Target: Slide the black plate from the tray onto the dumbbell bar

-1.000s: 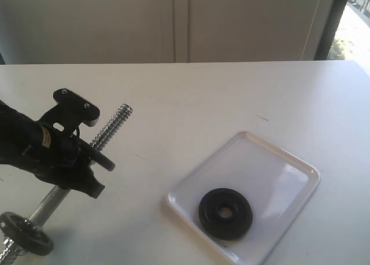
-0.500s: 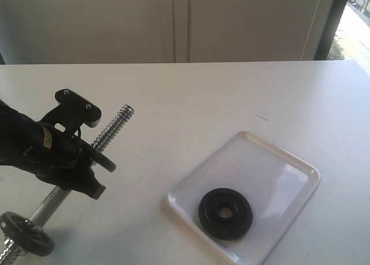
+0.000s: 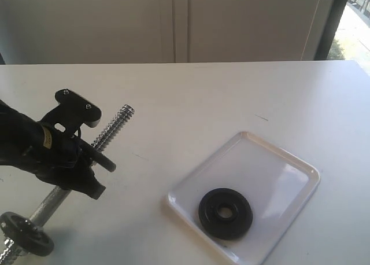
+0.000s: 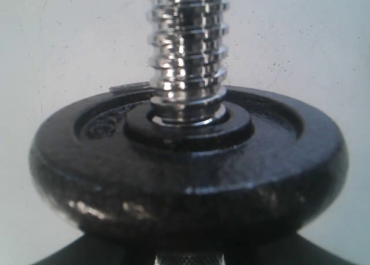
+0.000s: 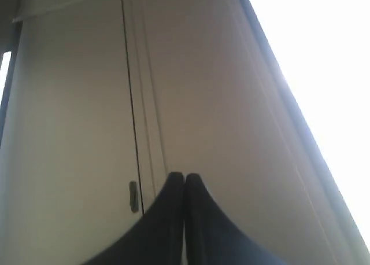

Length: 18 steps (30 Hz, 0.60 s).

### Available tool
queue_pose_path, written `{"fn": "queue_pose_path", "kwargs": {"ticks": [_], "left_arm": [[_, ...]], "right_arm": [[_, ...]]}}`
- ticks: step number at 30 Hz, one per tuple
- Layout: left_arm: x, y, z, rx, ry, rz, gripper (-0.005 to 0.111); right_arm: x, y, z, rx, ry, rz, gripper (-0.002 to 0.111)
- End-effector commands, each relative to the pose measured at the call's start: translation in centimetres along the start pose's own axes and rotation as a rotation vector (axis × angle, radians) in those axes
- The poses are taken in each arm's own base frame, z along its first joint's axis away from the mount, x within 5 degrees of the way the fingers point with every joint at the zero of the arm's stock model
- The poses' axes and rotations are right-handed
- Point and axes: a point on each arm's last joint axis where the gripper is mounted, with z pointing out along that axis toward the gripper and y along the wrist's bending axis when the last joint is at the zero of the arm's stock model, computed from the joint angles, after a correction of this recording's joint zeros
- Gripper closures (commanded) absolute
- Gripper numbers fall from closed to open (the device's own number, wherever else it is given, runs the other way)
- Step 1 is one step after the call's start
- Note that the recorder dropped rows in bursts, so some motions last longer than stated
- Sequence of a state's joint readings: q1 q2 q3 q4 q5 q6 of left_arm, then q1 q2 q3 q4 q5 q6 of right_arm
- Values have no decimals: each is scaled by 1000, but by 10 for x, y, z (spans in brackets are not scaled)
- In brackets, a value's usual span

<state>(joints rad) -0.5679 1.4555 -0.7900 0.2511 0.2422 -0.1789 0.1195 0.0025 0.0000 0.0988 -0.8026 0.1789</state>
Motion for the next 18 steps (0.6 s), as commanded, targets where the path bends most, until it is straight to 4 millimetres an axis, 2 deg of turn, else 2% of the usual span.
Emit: {"fn": "queue_pose_path", "kwargs": {"ticks": [1,2,5,7,8,9,11,13,15,17,18], "left_arm": [[-21,2,-19,-6,-185,-3,107],[-21,2,-19,-6,-187,-2,107],[-22,2,-19,-6,-193,-2,107],[-22,2,-19,-6,-193,-2,107],[-22,2,-19,-6,-193,-2,107],[-22,2,-19,-6,-193,-2,107],[-22,2,-19,-6,-193,-2,107],[-22,2,-19,-6,-193,-2,107],[-22,2,-19,-6,-193,-2,107],[-22,2,-19,-6,-193,-2,107],[-22,2,-19,-6,-193,-2,107]], "right_arm": [[17,-10,-2,119,197,93,108],[22,-12,-1,173,293,133,108],[27,-18,13,278,348,182,108],[33,-18,38,299,424,139,108],[41,-15,58,272,535,72,108],[46,-11,70,239,618,21,108],[69,-3,110,109,959,-162,108],[89,-1,134,51,1221,-236,108],[109,11,153,-56,1480,-255,108],[135,38,161,-249,1664,-268,108],[144,49,161,-339,1701,-291,108]]}}
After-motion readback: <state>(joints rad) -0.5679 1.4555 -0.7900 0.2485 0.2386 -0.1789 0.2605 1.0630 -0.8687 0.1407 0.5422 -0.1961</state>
